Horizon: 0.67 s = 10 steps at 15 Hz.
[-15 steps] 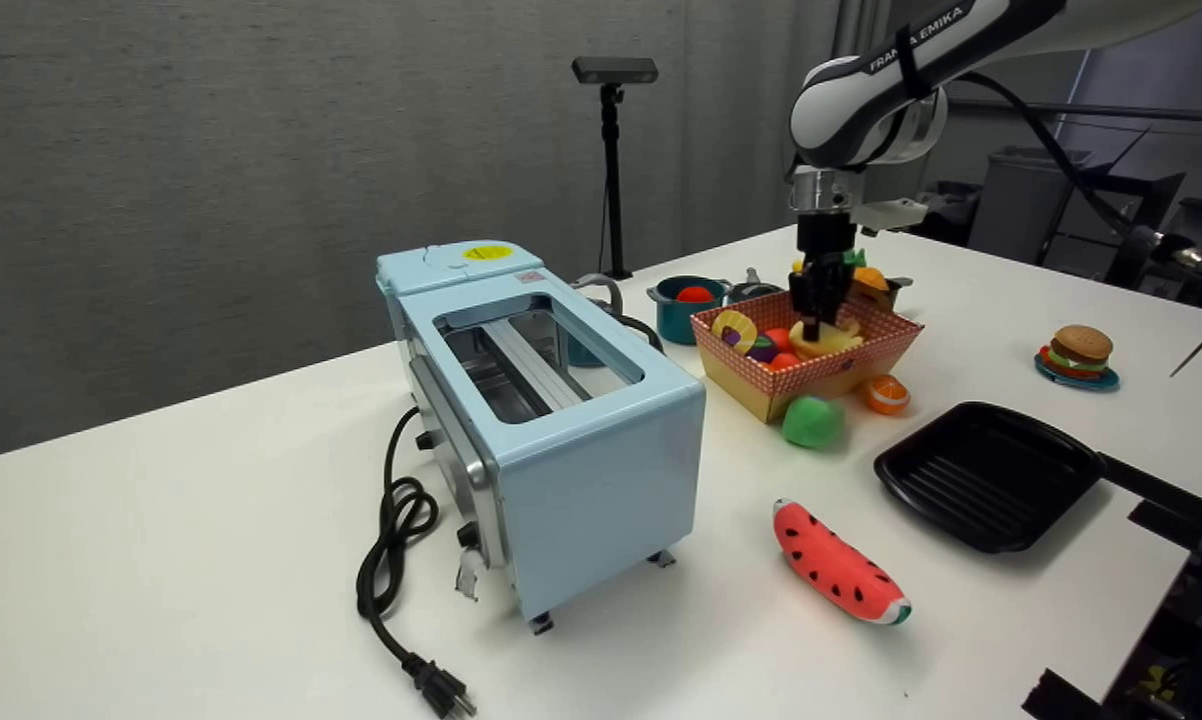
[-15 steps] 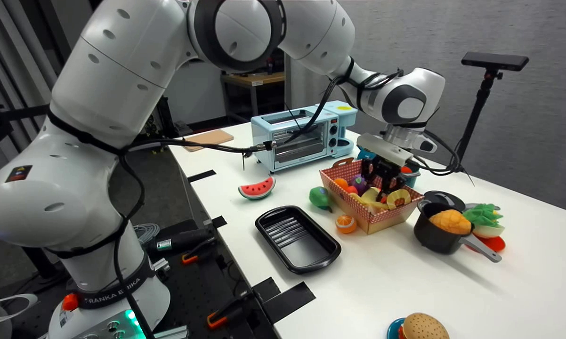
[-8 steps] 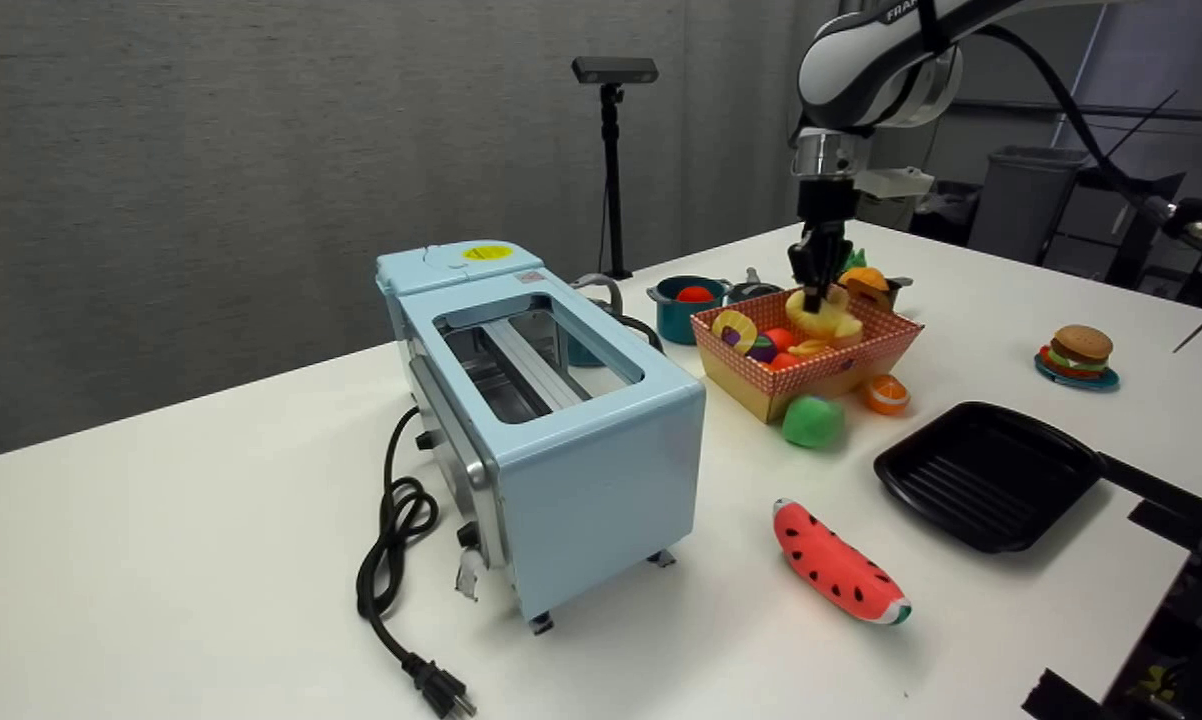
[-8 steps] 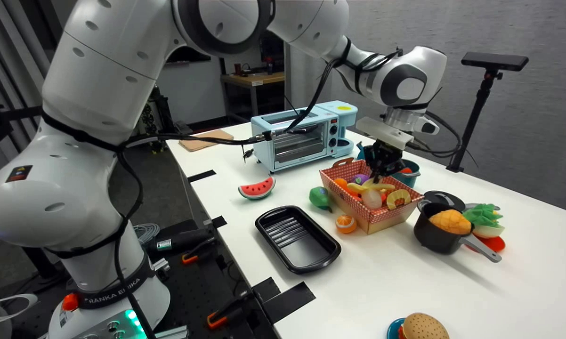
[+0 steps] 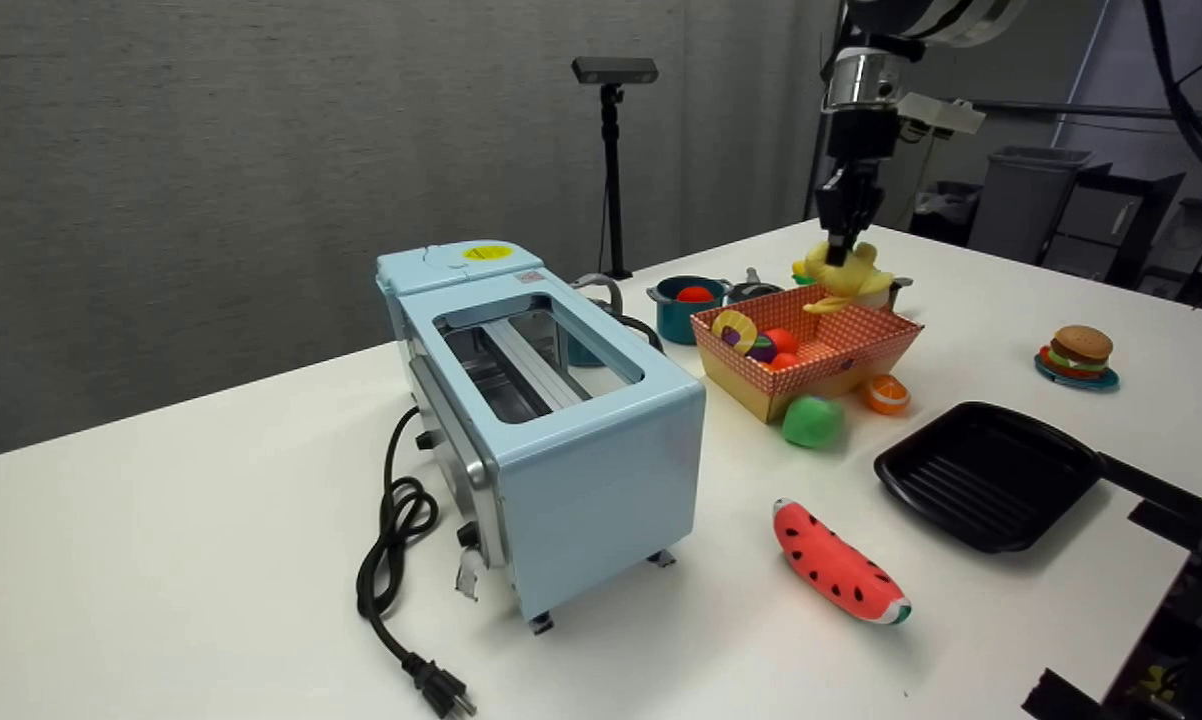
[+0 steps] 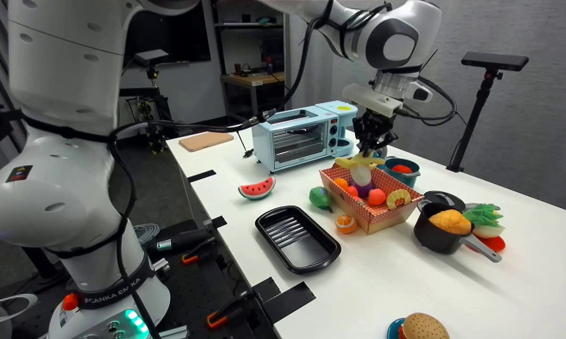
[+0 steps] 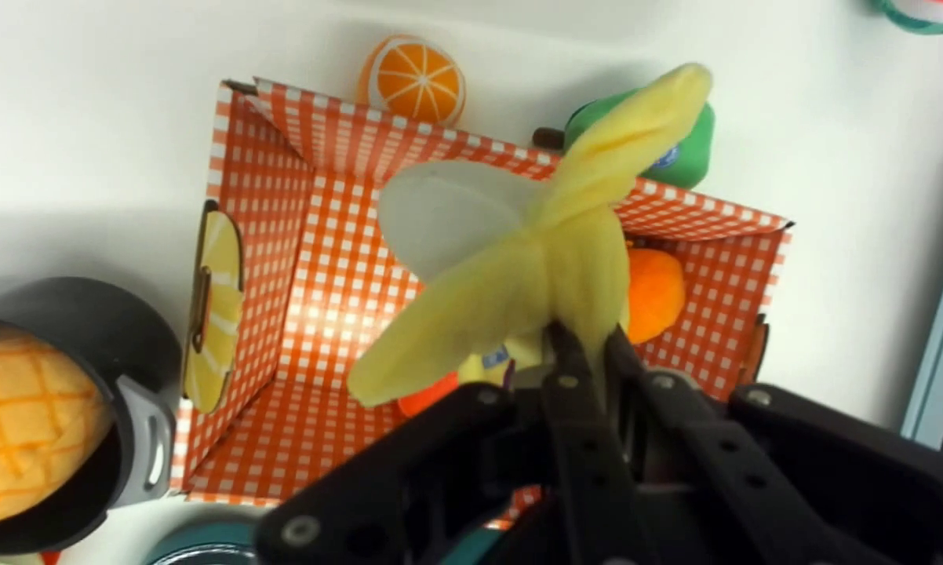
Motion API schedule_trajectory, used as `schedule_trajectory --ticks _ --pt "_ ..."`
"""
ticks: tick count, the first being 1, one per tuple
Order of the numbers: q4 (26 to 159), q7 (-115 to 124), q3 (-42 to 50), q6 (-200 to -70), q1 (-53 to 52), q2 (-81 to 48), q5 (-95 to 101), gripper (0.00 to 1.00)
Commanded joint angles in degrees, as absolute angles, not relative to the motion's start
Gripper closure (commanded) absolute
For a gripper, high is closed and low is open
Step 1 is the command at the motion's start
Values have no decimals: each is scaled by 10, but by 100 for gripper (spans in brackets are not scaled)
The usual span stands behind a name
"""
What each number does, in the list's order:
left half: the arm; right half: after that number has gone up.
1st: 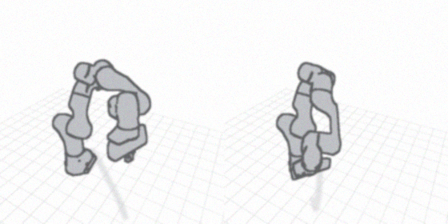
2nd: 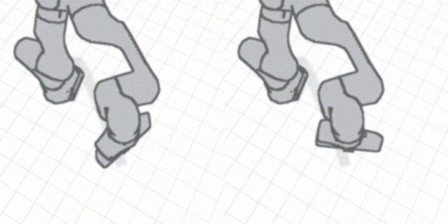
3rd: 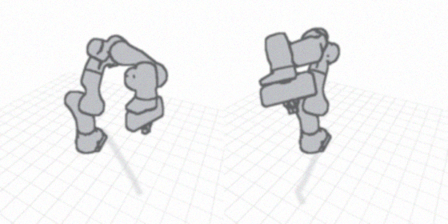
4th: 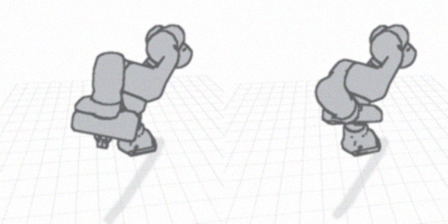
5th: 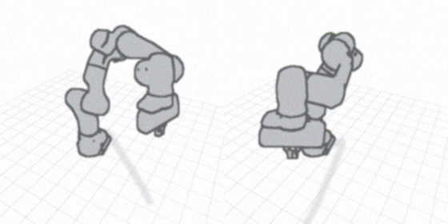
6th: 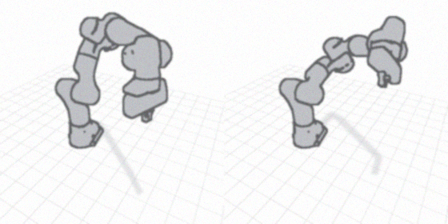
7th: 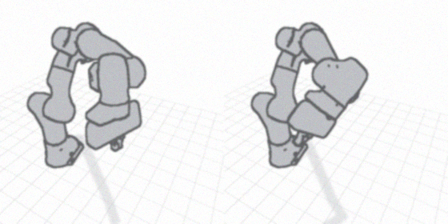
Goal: Remove the banana toy from the basket and put it on the black tray
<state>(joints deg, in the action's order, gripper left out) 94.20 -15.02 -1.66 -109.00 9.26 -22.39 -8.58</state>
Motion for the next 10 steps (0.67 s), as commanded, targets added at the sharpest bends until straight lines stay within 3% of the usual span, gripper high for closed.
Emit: schedule_trajectory --ticks 1,10 --pt "1024 -162 -8 -1073 96 -137 -117 98" --pt "1175 -176 29 -1062 89 -28 -111 98"
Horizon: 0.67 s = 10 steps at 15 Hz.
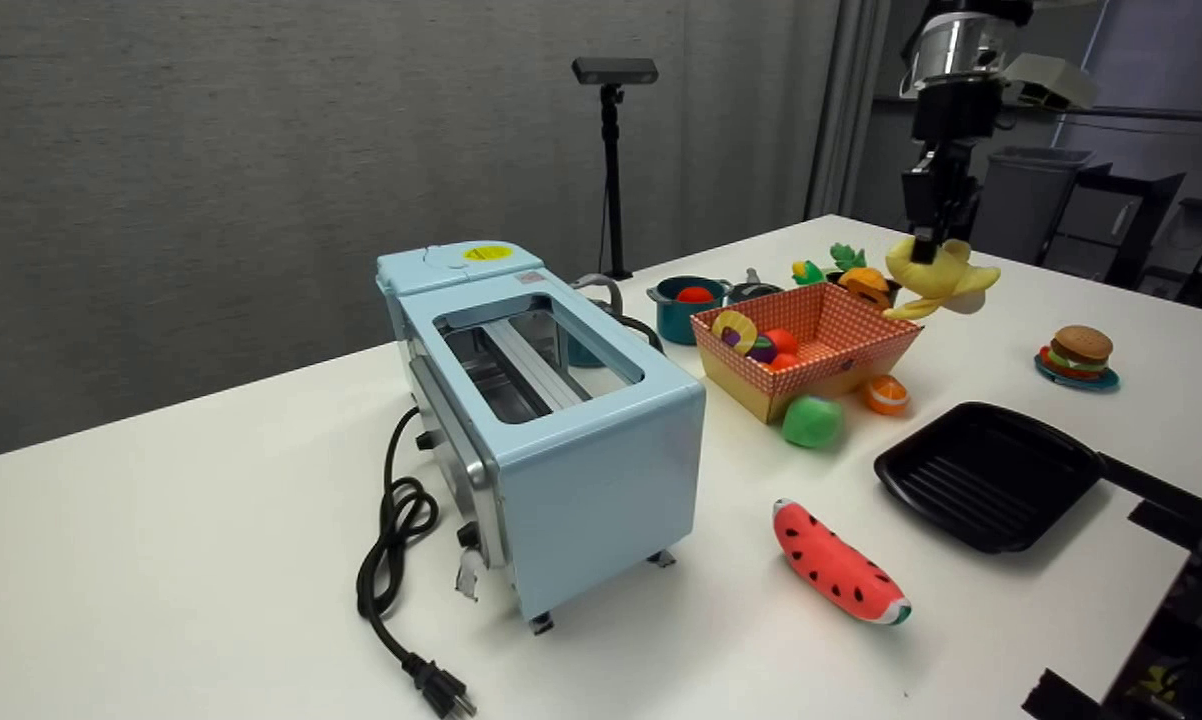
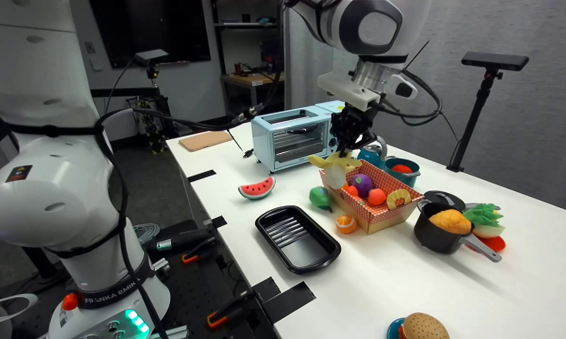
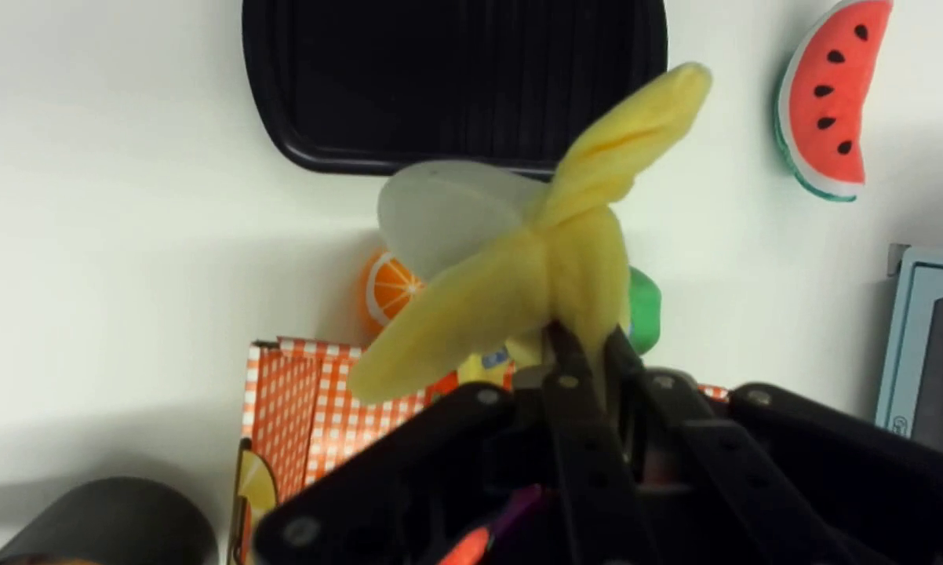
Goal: Remove the banana toy from the basket and put it on the black tray
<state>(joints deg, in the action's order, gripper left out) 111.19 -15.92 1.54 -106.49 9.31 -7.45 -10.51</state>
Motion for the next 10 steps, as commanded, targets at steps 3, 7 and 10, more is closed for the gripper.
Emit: schedule_trajectory --ticks 3,7,10 --pt "1229 -178 37 -1069 86 -2 -102 98" --pt "1284 -178 42 -1071 83 28 -94 98" --pt "1313 -176 43 -1072 81 48 -89 98"
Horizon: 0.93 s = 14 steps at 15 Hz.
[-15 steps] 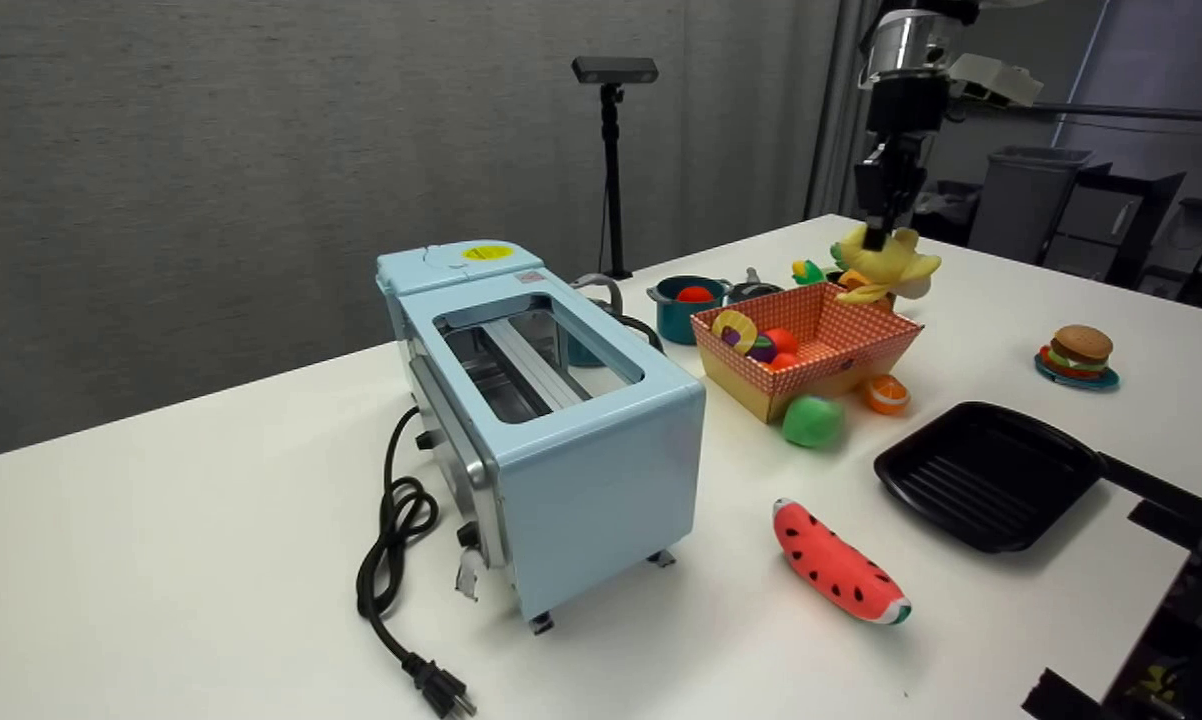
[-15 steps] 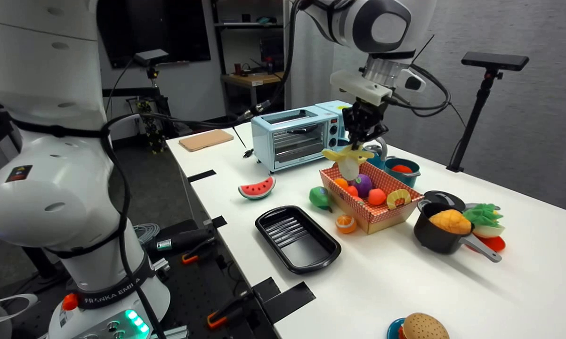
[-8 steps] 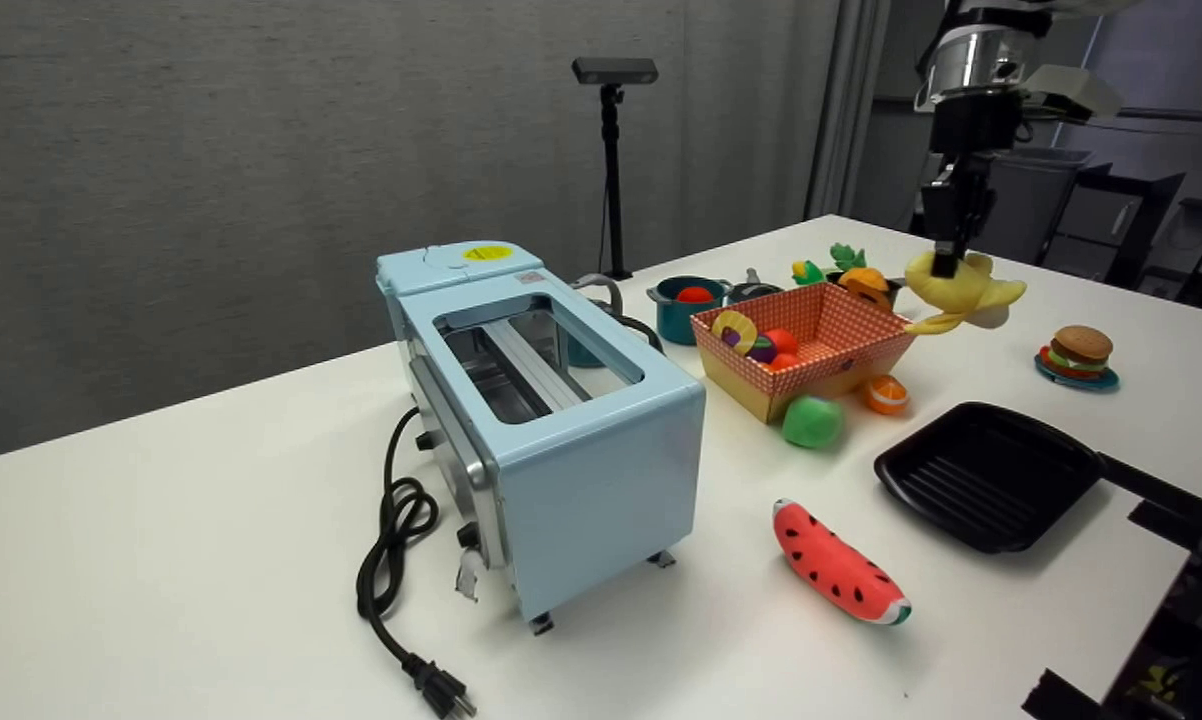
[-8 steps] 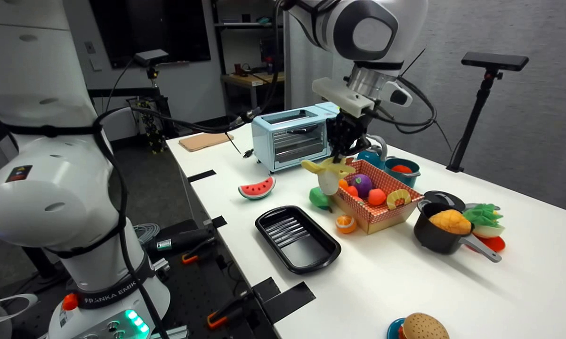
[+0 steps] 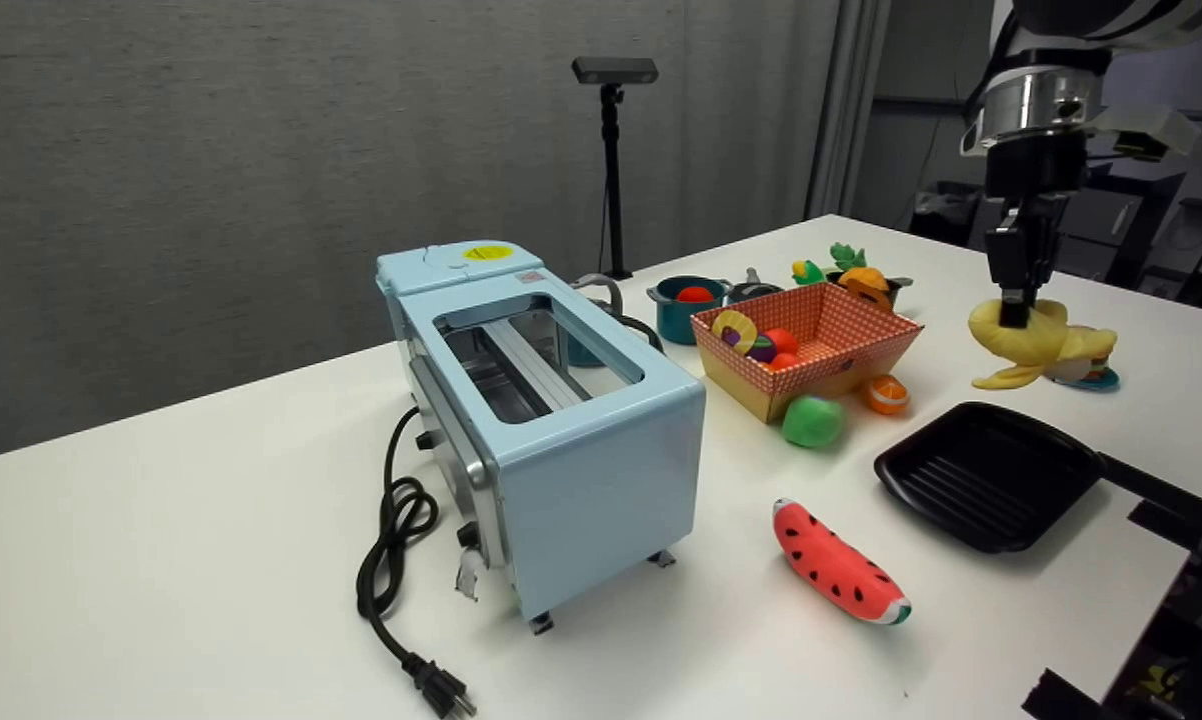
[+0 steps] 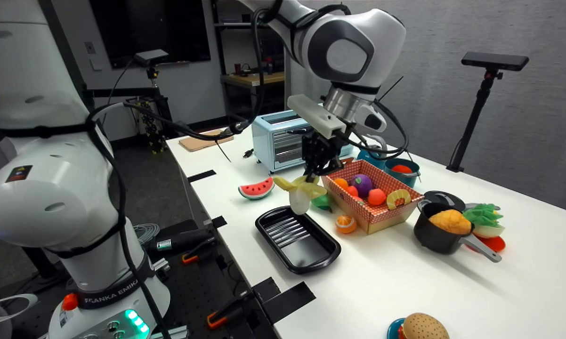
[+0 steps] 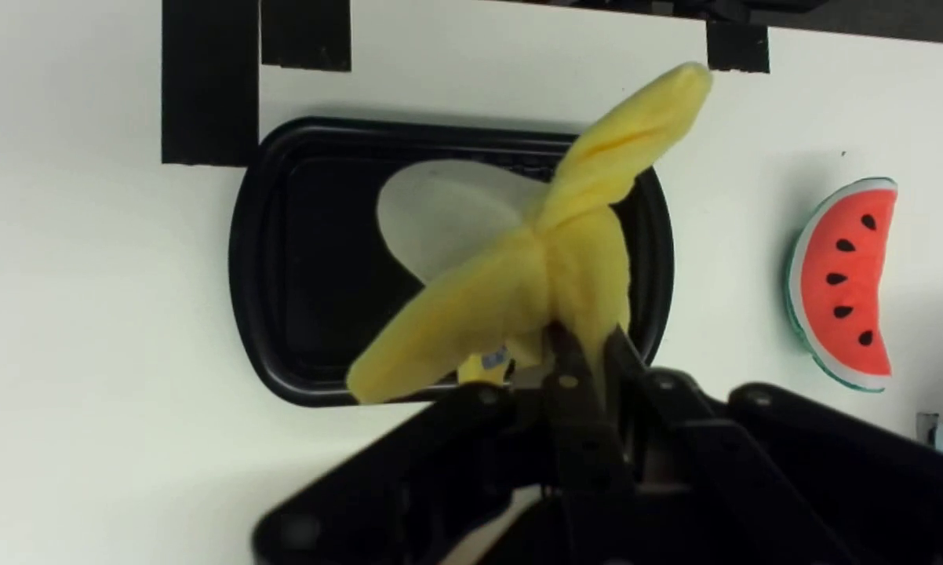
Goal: Remove the banana toy from the basket and put it on the black tray
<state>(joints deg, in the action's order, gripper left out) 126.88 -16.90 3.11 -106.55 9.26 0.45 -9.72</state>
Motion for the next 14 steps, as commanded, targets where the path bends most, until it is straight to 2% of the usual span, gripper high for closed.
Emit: schedule_trajectory --ticks 1,4,5,7,14 --pt "1322 -176 43 -1071 80 55 -89 98" --pt "1340 -170 42 -1066 77 69 -90 98" --pt "1344 -170 42 -1063 76 74 -88 66" --pt "1354 -167 42 -1059 74 83 -84 59" --pt "1385 -167 40 -1049 62 116 -77 6"
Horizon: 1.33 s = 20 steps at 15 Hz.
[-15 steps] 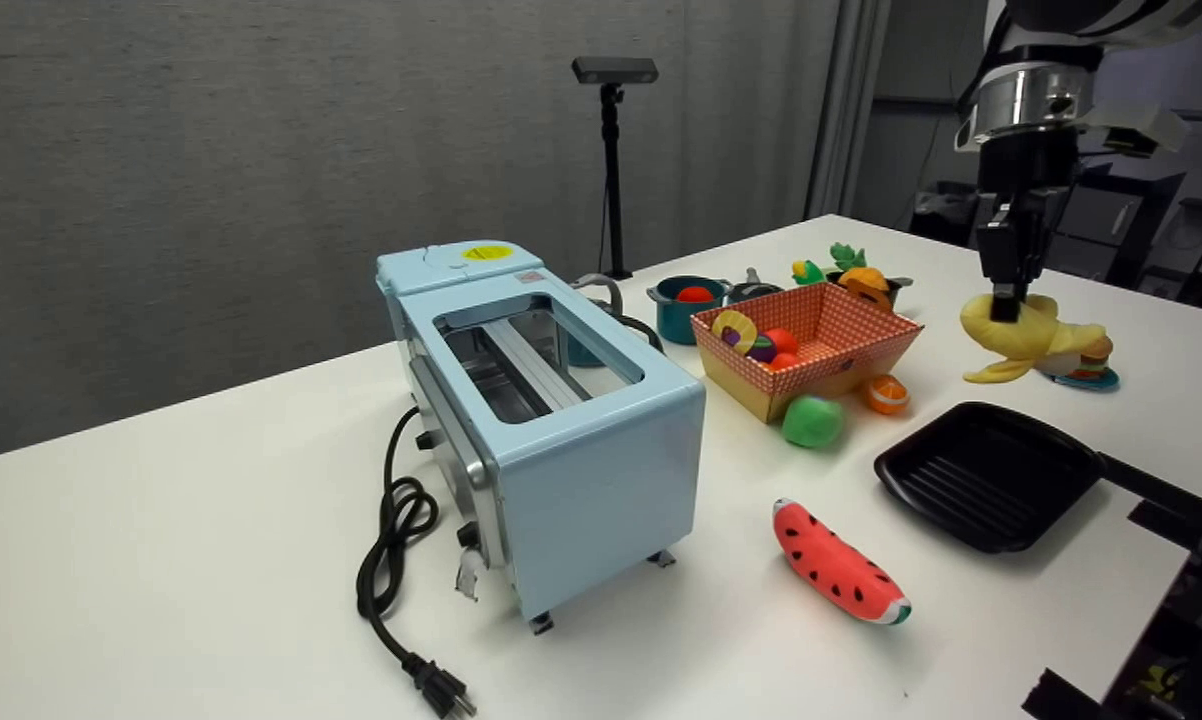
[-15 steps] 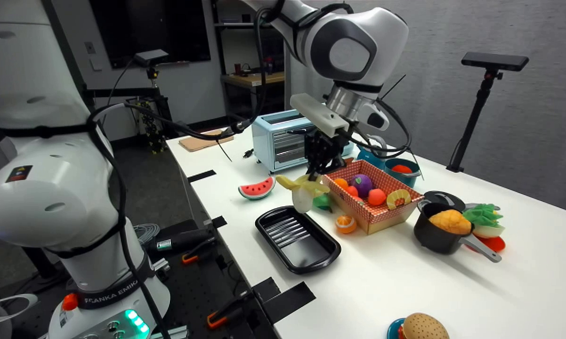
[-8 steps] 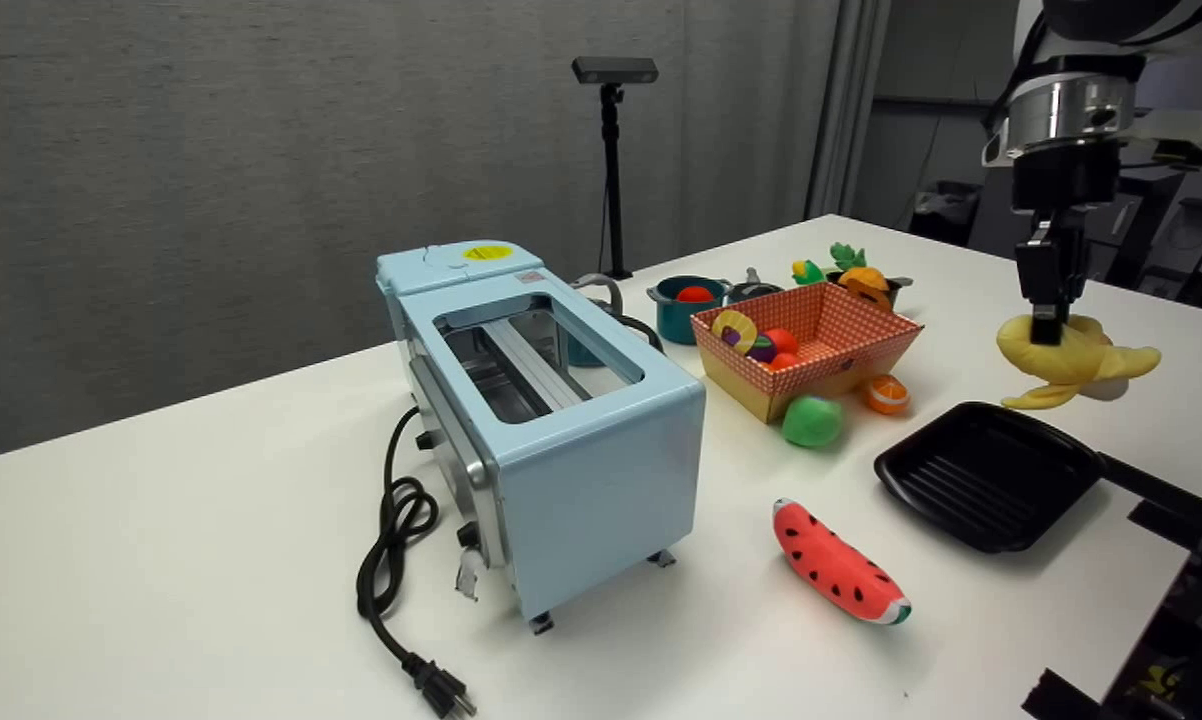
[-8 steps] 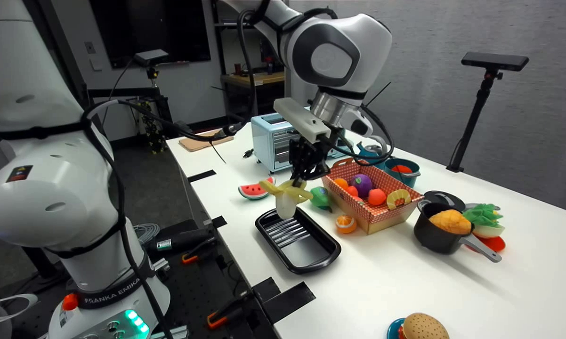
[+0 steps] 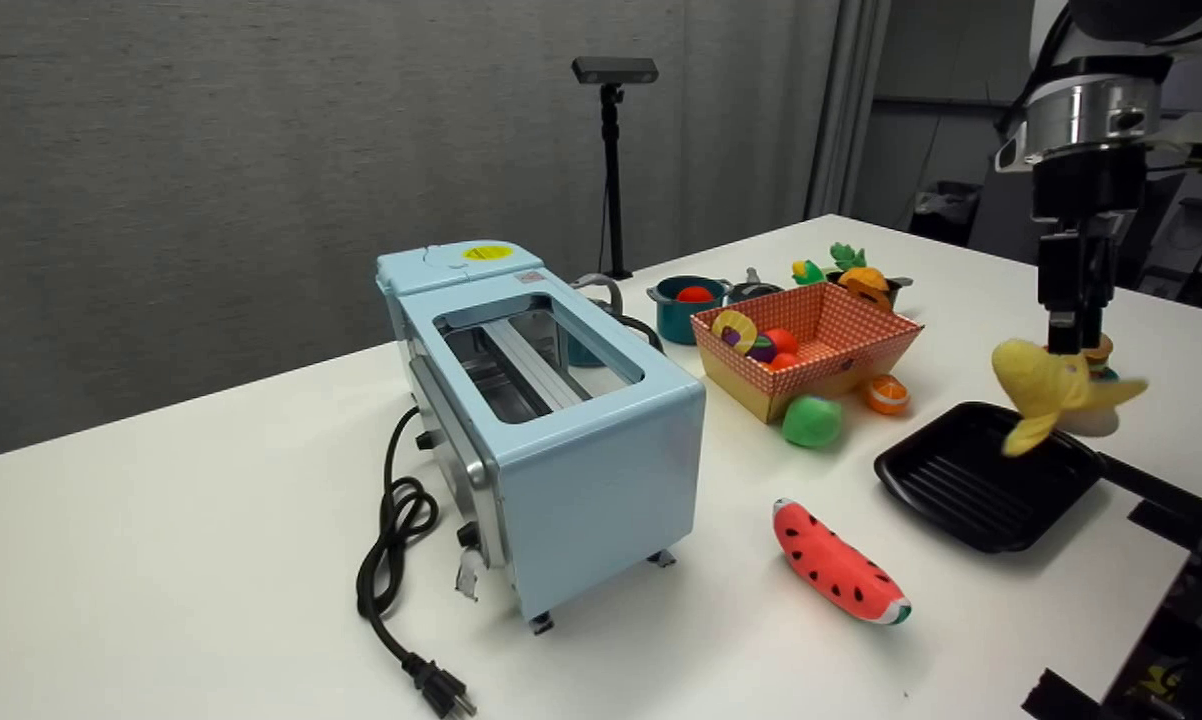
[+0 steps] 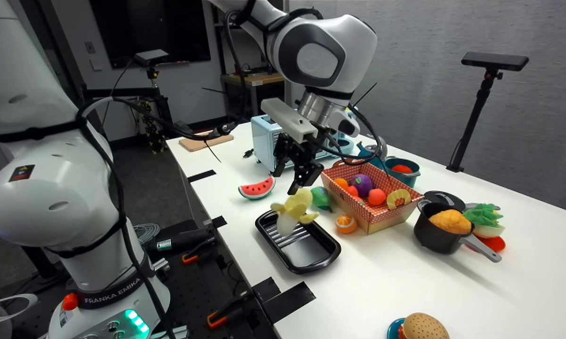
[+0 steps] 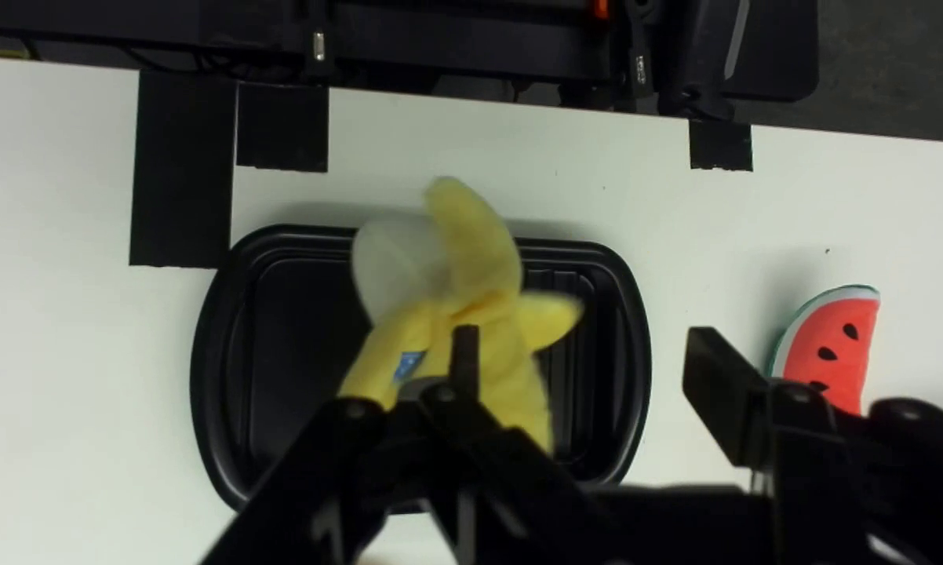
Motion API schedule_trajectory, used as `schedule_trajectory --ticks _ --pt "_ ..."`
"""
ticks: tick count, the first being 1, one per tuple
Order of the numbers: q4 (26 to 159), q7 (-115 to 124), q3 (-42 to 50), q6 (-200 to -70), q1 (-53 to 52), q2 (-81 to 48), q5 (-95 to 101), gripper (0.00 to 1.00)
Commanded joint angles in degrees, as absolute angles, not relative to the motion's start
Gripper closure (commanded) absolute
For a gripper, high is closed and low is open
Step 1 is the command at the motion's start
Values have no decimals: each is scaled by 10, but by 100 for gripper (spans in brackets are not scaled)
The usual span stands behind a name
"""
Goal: Remove the banana toy from the basket and put it on the black tray
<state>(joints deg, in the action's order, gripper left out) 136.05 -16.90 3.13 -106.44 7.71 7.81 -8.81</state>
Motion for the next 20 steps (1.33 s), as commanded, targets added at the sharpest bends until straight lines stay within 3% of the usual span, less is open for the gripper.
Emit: schedule_trajectory --ticks 1,20 --pt "1389 -167 39 -1048 60 120 -76 1" --pt "1378 -167 43 -1033 53 99 -84 0"
